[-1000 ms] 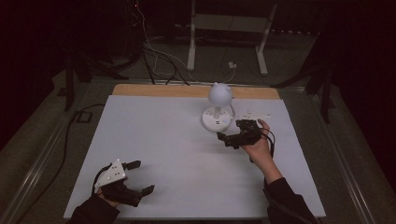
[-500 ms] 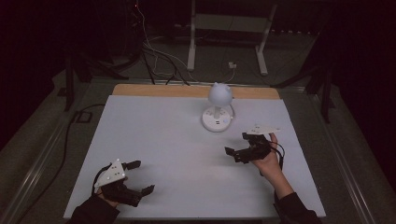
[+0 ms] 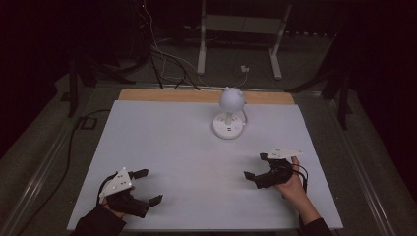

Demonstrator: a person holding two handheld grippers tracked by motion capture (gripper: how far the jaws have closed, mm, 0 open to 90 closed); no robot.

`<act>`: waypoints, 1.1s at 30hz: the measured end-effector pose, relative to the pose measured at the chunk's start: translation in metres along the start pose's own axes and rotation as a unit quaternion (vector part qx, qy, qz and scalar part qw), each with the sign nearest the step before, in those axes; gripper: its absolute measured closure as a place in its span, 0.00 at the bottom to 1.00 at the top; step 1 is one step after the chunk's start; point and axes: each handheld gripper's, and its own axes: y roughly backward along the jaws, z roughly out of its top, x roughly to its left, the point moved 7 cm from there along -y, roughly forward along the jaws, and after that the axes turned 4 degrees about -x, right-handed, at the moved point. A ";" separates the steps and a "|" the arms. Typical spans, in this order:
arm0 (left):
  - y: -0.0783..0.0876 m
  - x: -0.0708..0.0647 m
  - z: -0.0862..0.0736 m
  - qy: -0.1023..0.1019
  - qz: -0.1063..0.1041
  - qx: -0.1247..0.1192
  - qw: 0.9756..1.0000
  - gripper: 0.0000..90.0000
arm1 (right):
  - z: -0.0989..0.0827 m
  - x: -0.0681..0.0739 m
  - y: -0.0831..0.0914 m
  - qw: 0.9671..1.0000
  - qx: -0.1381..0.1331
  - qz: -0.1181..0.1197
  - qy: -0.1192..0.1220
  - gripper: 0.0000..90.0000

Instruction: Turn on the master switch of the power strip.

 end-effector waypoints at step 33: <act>-0.001 -0.002 -0.001 -0.002 -0.004 0.004 1.000 0.00 | -0.064 -0.002 0.059 0.998 0.035 -0.045 0.004 0.00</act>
